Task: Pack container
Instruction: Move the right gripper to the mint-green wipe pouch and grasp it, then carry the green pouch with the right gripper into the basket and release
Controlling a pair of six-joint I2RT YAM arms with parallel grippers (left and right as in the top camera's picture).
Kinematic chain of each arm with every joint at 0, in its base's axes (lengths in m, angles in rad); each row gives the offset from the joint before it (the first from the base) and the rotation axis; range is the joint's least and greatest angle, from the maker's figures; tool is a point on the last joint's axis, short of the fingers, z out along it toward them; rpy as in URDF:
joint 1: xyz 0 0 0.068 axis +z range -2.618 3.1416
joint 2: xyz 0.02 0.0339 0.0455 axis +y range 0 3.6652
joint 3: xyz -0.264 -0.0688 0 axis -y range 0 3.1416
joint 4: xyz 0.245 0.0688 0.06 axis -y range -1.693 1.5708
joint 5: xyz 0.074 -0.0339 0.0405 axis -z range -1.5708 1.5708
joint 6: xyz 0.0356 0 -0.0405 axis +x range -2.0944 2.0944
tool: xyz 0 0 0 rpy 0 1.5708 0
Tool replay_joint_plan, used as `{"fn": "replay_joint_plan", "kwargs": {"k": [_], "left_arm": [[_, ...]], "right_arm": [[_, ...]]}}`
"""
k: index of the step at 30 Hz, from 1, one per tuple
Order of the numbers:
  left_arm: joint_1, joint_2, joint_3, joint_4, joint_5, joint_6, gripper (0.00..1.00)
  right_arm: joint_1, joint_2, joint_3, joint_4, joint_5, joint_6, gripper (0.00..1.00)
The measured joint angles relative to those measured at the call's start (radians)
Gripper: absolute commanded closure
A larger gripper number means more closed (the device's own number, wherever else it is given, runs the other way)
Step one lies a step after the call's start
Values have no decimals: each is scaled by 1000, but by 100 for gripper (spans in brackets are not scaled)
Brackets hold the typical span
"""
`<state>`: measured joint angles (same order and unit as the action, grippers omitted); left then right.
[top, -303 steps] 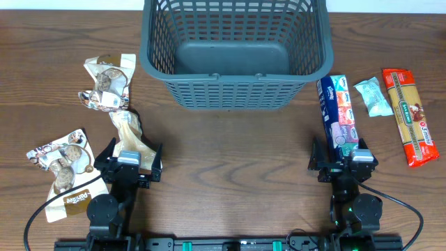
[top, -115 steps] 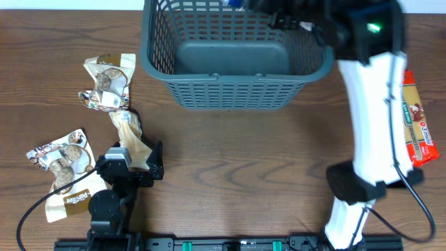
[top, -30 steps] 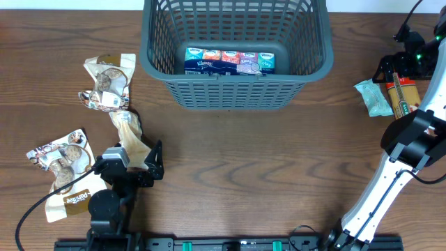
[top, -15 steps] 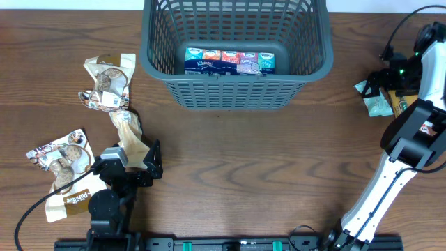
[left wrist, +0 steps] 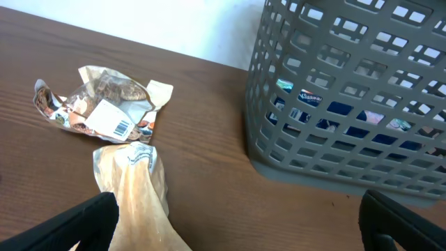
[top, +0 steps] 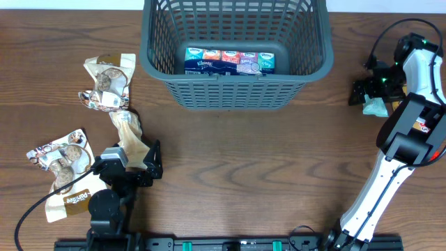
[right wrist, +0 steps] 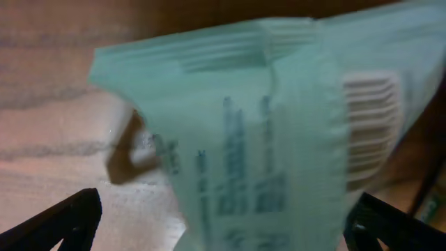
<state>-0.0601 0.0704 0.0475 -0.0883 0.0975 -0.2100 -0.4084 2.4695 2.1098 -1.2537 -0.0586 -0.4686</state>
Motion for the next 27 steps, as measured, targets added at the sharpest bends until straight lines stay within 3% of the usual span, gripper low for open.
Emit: {"fn": "replay_joint_plan", "kwargs": {"k": [5,8,9,15,19,27], "left_arm": [[0,0,0,0,0,0,1],[0,0,0,0,0,0,1],[0,0,0,0,0,0,1],[0,0,0,0,0,0,1],[0,0,0,0,0,0,1],[0,0,0,0,0,0,1]], "right_arm": [[0,0,-4,16,12,22,22],[0,0,-5,18,15,29,51],[0,0,-6,18,16,32,56],[0,0,-8,16,-2,42,66],[0,0,-6,13,-51,43,96],[48,-11,174,-58,-108,87,99]]}}
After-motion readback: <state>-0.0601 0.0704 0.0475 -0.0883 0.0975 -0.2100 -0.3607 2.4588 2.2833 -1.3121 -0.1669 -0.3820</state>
